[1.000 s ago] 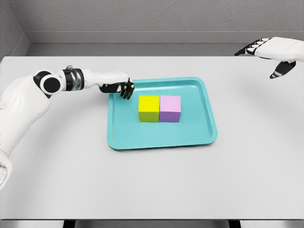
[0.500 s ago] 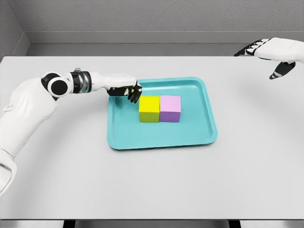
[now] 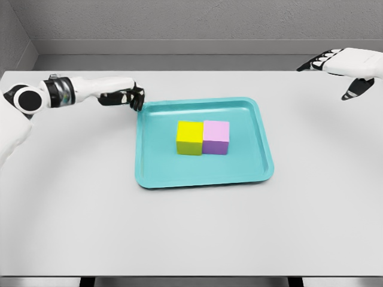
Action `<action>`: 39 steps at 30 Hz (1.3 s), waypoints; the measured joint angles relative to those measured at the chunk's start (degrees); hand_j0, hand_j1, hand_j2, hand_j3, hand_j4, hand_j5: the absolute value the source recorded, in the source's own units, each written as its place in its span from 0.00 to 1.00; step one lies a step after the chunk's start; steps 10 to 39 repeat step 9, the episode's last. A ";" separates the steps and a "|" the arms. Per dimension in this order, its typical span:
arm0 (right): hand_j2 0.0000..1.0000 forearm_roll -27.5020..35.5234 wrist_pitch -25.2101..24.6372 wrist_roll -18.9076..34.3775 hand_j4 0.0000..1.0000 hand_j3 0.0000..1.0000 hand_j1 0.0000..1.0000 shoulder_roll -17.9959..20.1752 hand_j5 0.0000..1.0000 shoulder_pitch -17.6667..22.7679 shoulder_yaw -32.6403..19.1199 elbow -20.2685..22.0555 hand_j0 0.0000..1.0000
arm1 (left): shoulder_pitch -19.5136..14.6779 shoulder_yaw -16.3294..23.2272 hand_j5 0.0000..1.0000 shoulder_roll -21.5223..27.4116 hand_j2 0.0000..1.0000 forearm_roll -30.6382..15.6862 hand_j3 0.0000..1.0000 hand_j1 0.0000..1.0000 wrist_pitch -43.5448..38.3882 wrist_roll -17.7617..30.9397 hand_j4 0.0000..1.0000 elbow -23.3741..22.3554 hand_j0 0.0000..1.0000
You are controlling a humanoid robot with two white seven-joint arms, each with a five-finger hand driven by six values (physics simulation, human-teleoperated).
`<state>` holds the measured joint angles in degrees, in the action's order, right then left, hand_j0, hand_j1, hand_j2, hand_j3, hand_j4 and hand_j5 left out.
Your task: Push two cubes
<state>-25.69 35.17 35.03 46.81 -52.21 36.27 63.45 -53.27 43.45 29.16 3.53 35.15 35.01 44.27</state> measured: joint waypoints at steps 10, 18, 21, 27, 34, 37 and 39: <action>1.00 0.03 -0.01 0.00 1.00 1.00 1.00 0.28 1.00 0.44 0.00 0.05 1.00 | 2.73 -3.72 1.00 8.89 1.00 -9.71 1.00 1.00 -0.02 0.00 1.00 -0.39 1.00; 1.00 0.03 -0.01 0.00 1.00 1.00 1.00 0.28 1.00 0.44 0.00 0.05 1.00 | 2.73 -3.72 1.00 8.89 1.00 -9.71 1.00 1.00 -0.02 0.00 1.00 -0.39 1.00; 1.00 0.03 -0.01 0.00 1.00 1.00 1.00 0.28 1.00 0.44 0.00 0.05 1.00 | 2.73 -3.72 1.00 8.89 1.00 -9.71 1.00 1.00 -0.02 0.00 1.00 -0.39 1.00; 1.00 0.03 -0.01 0.00 1.00 1.00 1.00 0.28 1.00 0.44 0.00 0.05 1.00 | 2.73 -3.72 1.00 8.89 1.00 -9.71 1.00 1.00 -0.02 0.00 1.00 -0.39 1.00; 1.00 0.03 -0.01 0.00 1.00 1.00 1.00 0.28 1.00 0.44 0.00 0.05 1.00 | 2.73 -3.72 1.00 8.89 1.00 -9.71 1.00 1.00 -0.02 0.00 1.00 -0.39 1.00; 1.00 0.03 -0.01 0.00 1.00 1.00 1.00 0.28 1.00 0.44 0.00 0.05 1.00 | 2.73 -3.72 1.00 8.89 1.00 -9.71 1.00 1.00 -0.02 0.00 1.00 -0.39 1.00; 1.00 0.03 -0.01 0.00 1.00 1.00 1.00 0.28 1.00 0.44 0.00 0.05 1.00 | 2.73 -3.72 1.00 8.89 1.00 -9.71 1.00 1.00 -0.02 0.00 1.00 -0.39 1.00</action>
